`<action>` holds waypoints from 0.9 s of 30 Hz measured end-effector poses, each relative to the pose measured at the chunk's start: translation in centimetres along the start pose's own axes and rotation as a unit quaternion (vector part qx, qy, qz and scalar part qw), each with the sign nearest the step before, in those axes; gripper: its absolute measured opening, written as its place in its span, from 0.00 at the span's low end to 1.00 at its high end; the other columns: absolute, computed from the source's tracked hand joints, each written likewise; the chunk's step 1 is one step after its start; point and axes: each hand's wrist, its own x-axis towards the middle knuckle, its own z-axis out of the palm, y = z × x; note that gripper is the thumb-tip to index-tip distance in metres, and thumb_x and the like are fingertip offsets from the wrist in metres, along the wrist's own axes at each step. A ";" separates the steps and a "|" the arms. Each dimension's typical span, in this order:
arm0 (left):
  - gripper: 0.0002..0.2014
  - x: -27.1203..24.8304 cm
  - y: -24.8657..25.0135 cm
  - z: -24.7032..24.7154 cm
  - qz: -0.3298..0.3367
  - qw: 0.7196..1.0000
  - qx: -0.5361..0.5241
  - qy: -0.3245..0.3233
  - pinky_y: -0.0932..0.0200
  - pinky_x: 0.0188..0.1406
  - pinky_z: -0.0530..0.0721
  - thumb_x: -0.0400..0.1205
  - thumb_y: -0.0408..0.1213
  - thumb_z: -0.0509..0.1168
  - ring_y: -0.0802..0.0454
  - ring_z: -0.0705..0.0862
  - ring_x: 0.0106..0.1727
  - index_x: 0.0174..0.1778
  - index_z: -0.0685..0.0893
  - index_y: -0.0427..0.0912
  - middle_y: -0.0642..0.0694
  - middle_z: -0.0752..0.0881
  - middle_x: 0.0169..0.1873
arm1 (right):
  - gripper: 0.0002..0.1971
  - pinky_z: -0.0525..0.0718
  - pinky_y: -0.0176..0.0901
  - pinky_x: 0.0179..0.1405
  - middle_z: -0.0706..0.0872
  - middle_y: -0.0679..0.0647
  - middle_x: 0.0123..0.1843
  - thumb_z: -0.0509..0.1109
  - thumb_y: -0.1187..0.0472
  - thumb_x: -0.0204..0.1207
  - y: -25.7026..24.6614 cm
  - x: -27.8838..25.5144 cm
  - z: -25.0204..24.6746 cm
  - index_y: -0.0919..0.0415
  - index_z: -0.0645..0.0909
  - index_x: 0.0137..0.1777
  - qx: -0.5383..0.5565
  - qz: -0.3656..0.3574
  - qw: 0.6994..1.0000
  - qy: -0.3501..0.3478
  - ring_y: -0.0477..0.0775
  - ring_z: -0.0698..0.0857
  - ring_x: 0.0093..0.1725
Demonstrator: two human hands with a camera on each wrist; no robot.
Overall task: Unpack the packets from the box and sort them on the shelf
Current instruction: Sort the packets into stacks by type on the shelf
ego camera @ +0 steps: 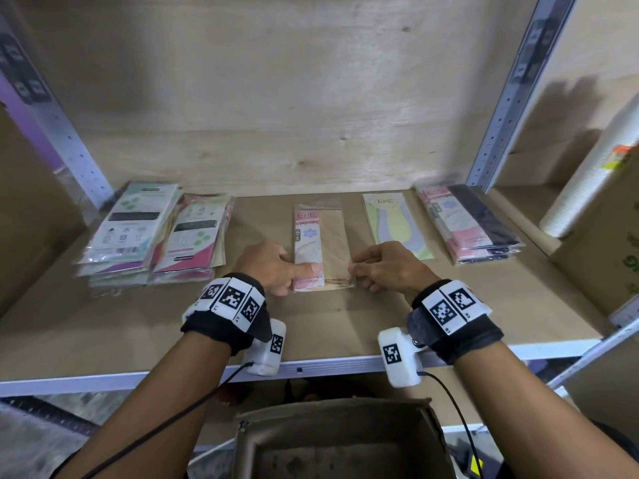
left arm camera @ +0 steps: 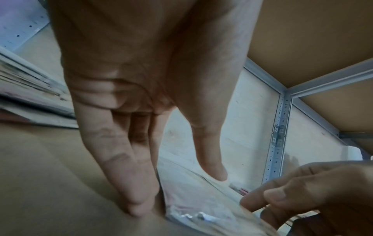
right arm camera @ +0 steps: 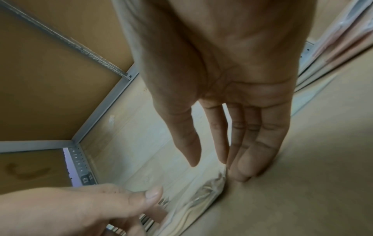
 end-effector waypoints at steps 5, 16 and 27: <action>0.22 0.3 0.0 0.4 0.034 0.999 0.015 -0.010 0.55 0.49 0.93 0.69 0.58 0.82 0.53 0.94 0.33 0.43 0.93 0.43 0.52 0.94 0.31 | 0.15 0.90 0.51 0.54 0.92 0.68 0.50 0.77 0.65 0.76 -0.4 -0.1 0.1 0.68 0.83 0.61 0.051 0.010 0.999 -0.013 0.57 0.87 0.42; 0.16 0.8 1.0 0.6 0.090 0.996 -0.007 -0.029 0.55 0.54 0.92 0.74 0.37 0.81 0.47 0.95 0.43 0.57 0.92 0.40 0.49 0.93 0.42 | 0.15 0.90 0.54 0.58 0.92 0.65 0.48 0.78 0.64 0.72 -0.2 0.6 -0.9 0.65 0.85 0.58 0.035 -0.018 0.999 0.033 0.57 0.88 0.40; 0.17 1.0 1.2 0.8 0.093 0.993 -0.045 -0.062 0.51 0.60 0.90 0.75 0.37 0.80 0.46 0.95 0.46 0.60 0.91 0.41 0.48 0.93 0.43 | 0.13 0.91 0.53 0.54 0.92 0.67 0.49 0.78 0.62 0.75 0.1 1.5 -1.8 0.64 0.85 0.58 0.027 -0.006 0.999 0.026 0.55 0.87 0.40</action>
